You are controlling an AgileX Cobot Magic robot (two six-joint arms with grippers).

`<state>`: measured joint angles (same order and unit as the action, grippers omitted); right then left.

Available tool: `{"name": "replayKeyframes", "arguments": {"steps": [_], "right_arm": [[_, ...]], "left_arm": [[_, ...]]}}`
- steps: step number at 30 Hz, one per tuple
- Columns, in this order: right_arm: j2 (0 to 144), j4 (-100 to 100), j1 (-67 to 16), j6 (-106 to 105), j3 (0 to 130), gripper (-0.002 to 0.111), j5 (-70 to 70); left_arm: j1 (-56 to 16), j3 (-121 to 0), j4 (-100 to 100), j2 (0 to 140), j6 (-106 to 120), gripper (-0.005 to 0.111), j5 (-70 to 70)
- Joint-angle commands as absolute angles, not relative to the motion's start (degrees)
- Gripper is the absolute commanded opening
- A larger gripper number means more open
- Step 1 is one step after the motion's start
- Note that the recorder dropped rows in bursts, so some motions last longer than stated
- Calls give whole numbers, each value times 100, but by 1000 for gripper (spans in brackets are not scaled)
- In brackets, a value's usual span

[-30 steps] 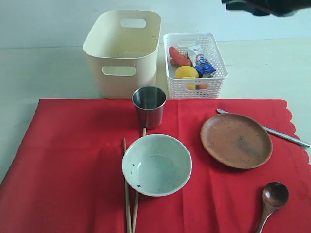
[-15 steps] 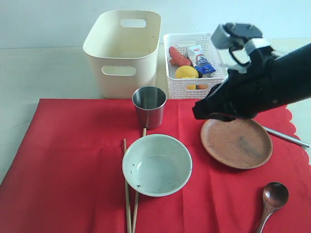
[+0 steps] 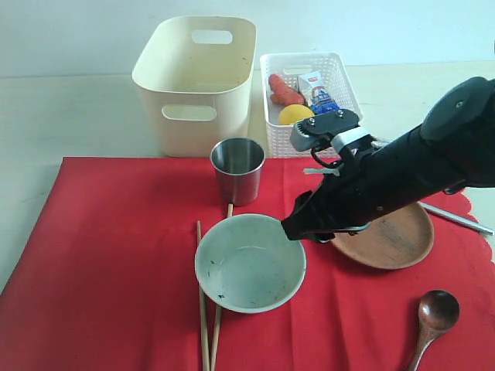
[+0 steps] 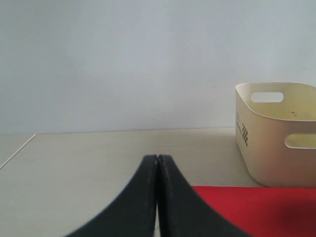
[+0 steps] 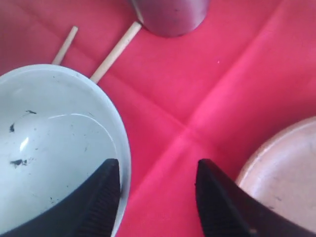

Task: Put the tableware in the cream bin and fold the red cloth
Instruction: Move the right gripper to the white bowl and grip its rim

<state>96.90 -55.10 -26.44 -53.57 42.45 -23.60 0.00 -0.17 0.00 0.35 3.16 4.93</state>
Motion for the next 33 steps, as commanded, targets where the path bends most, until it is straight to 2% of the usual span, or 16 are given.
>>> {"name": "replayKeyframes", "arguments": {"steps": [1, 8, 18, 20, 27, 33], "right_arm": [[9859, -5852, -2662, -5776, 4238, 48, -2412], [9938, -6965, -2662, -7161, 4238, 48, -3077], [10369, -6989, -2662, -7235, 4238, 47, -3030], [10371, -6989, -2662, -7235, 4238, 41, -3016], [10371, -6989, -2662, -7247, 4238, 2, -2873], [10223, -6989, -2662, -7247, 4238, 0, -3049]], "left_arm": [[6, 0, -78, 0, 322, 3, 506], [6, 0, -78, 0, 322, 3, 506], [6, 0, -78, 0, 322, 3, 506], [6, 0, -78, 0, 322, 3, 506], [6, 0, -78, 0, 322, 3, 506], [6, 0, -78, 0, 322, 3, 506]]}}
